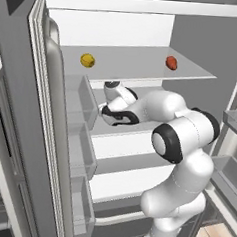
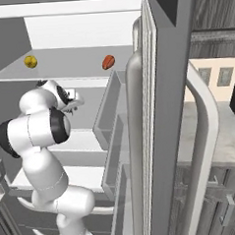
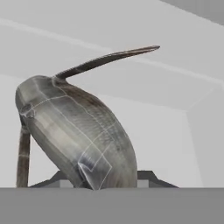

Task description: Gather the lemon and sweet potato from the fridge and place them on a tray on the dining counter. Then gather the fishs from the fridge and place them on the other tray.

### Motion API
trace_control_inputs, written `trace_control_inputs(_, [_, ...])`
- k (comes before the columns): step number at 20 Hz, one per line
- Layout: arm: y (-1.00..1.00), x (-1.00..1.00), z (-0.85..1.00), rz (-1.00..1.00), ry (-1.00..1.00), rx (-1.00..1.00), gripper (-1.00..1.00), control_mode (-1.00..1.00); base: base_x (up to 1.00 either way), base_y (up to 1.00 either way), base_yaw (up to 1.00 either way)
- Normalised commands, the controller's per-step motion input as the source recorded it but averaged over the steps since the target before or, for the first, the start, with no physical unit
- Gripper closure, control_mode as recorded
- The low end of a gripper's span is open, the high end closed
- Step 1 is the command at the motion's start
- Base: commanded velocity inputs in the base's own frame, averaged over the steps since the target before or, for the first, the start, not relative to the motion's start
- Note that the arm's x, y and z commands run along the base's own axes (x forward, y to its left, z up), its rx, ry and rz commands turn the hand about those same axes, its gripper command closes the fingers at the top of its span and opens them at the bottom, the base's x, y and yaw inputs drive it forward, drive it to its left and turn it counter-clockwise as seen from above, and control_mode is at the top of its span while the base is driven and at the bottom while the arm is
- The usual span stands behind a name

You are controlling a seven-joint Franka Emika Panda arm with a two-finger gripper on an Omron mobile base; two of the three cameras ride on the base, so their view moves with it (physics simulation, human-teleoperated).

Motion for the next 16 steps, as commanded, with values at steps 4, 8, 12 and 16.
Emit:
trace_control_inputs(4, [0.0,0.0,-0.81,0.04,-0.1,-0.09,1.0,-1.0,0.0,0.0,0.0])
trace_control_inputs(8, [0.0,-0.14,-0.64,0.05,-0.12,-0.01,1.0,-1.0,0.0,0.0,0.0])
trace_control_inputs(12, [-0.01,-0.78,-0.3,0.01,-0.11,0.0,1.0,-1.0,0.0,0.0,0.0])
trace_control_inputs(16, [-0.04,-0.86,-0.05,0.0,-0.12,0.04,1.0,-1.0,0.0,0.0,0.0])
